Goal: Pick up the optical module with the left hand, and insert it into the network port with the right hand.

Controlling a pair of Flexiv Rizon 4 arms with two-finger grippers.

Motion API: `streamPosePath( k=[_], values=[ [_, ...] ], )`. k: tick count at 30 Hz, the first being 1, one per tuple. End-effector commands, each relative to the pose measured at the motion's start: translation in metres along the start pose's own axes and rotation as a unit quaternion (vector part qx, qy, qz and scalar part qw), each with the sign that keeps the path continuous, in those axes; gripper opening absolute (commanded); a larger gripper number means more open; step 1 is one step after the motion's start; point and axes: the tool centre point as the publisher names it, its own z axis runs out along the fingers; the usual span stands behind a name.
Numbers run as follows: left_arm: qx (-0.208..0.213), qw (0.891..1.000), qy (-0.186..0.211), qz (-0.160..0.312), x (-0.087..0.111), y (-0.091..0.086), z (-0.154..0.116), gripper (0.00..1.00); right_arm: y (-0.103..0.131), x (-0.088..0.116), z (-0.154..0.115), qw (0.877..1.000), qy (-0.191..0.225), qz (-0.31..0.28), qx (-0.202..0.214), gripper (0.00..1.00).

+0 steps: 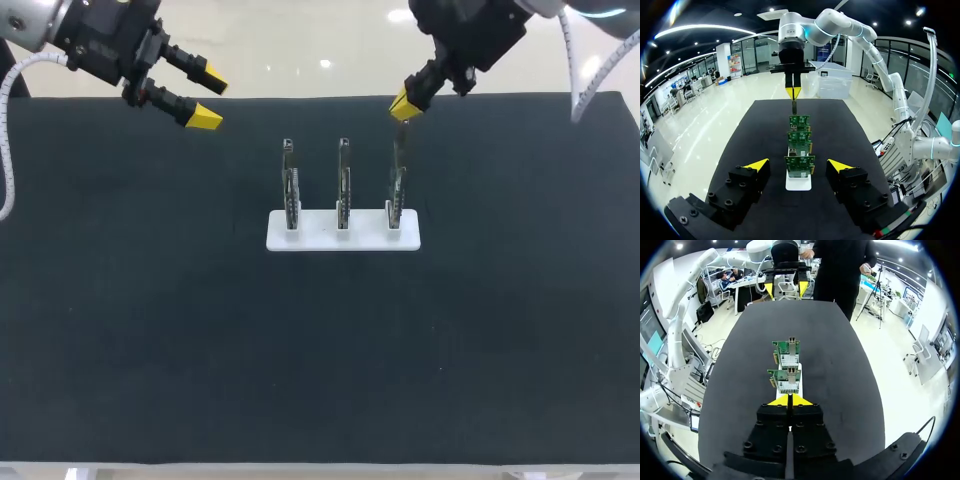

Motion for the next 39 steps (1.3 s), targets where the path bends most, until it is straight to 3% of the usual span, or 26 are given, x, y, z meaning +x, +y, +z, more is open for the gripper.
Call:
streamPosePath(
  k=[1,15,39],
  values=[
    [0.001,1.000,0.002,-0.001,-0.001,0.001,0.000,1.00,0.000,0.000,-0.001,1.000,0.002,0.000,-0.001,0.00],
    [0.001,1.000,0.002,-0.001,-0.001,0.001,0.000,1.00,0.000,0.001,-0.001,1.000,0.002,0.001,-0.003,0.00],
    [0.001,1.000,0.002,-0.001,-0.001,0.001,0.000,1.00,0.002,0.014,0.022,1.000,-0.012,-0.001,-0.002,0.00]
  ],
)
